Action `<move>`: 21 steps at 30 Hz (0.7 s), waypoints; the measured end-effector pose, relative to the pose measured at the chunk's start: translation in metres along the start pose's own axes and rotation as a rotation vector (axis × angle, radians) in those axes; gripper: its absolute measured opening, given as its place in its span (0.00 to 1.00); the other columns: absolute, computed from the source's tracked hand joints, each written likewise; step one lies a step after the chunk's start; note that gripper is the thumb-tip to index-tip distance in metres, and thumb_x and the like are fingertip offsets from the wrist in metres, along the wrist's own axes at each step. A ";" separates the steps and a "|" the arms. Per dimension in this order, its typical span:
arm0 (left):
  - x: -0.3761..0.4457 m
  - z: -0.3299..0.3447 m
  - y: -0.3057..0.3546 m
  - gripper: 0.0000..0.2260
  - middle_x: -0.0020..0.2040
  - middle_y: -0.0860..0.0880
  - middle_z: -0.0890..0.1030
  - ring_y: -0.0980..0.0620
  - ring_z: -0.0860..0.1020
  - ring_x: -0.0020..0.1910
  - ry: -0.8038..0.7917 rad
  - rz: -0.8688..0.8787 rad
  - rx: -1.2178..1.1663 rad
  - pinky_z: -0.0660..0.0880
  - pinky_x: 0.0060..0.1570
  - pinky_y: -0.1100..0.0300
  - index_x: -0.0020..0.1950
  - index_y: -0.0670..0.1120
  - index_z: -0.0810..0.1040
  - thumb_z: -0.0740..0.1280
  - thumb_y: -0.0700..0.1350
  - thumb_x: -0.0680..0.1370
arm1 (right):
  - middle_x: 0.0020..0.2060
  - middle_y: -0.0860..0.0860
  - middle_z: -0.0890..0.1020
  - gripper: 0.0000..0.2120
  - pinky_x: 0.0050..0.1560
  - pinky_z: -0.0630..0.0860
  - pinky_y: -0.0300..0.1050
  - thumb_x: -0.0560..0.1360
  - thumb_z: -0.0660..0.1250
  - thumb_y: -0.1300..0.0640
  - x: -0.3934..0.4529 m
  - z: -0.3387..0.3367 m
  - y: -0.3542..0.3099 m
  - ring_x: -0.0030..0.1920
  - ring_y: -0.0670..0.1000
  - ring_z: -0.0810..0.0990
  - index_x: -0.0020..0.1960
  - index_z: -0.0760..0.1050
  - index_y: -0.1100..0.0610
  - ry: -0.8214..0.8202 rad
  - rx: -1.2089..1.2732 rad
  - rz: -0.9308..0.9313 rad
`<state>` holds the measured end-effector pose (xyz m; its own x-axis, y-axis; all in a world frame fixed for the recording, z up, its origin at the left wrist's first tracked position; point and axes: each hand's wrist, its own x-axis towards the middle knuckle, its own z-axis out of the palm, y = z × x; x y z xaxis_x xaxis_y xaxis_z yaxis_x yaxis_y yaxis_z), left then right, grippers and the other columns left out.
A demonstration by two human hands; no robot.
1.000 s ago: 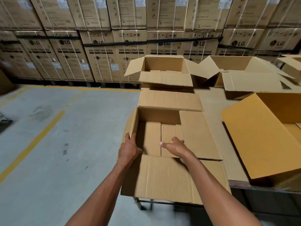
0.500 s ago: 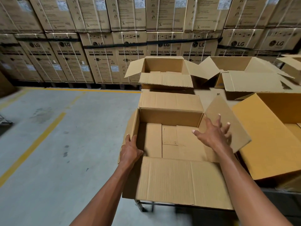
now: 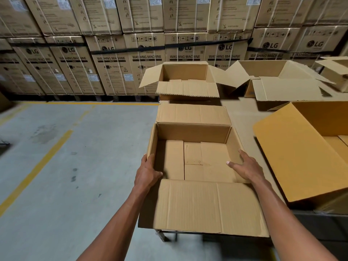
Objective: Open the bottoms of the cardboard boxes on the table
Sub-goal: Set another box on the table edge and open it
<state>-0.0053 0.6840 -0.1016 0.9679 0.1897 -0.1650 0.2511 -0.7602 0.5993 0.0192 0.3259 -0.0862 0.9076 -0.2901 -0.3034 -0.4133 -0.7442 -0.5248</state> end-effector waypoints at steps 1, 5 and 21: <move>0.000 -0.001 0.000 0.39 0.82 0.48 0.53 0.40 0.68 0.73 -0.001 0.002 -0.012 0.72 0.66 0.48 0.80 0.50 0.58 0.75 0.45 0.74 | 0.76 0.52 0.67 0.43 0.63 0.71 0.55 0.72 0.68 0.32 0.000 0.000 0.002 0.72 0.60 0.70 0.80 0.54 0.45 0.007 0.007 0.004; -0.001 -0.002 0.001 0.39 0.82 0.48 0.54 0.41 0.65 0.76 0.003 -0.004 -0.031 0.70 0.68 0.47 0.80 0.50 0.59 0.76 0.45 0.74 | 0.76 0.53 0.68 0.41 0.66 0.69 0.56 0.73 0.69 0.35 0.000 -0.004 0.007 0.73 0.60 0.69 0.80 0.56 0.46 0.027 0.045 0.008; 0.000 -0.011 -0.006 0.29 0.82 0.46 0.52 0.36 0.52 0.79 0.021 0.024 0.058 0.53 0.73 0.35 0.77 0.54 0.66 0.66 0.62 0.78 | 0.77 0.49 0.64 0.34 0.71 0.67 0.60 0.76 0.70 0.44 -0.022 -0.005 0.013 0.75 0.56 0.65 0.77 0.62 0.47 0.130 0.125 -0.057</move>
<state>-0.0066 0.6949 -0.0965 0.9738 0.1833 -0.1345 0.2273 -0.7991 0.5566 -0.0055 0.3198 -0.0825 0.9283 -0.3311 -0.1693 -0.3596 -0.6833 -0.6354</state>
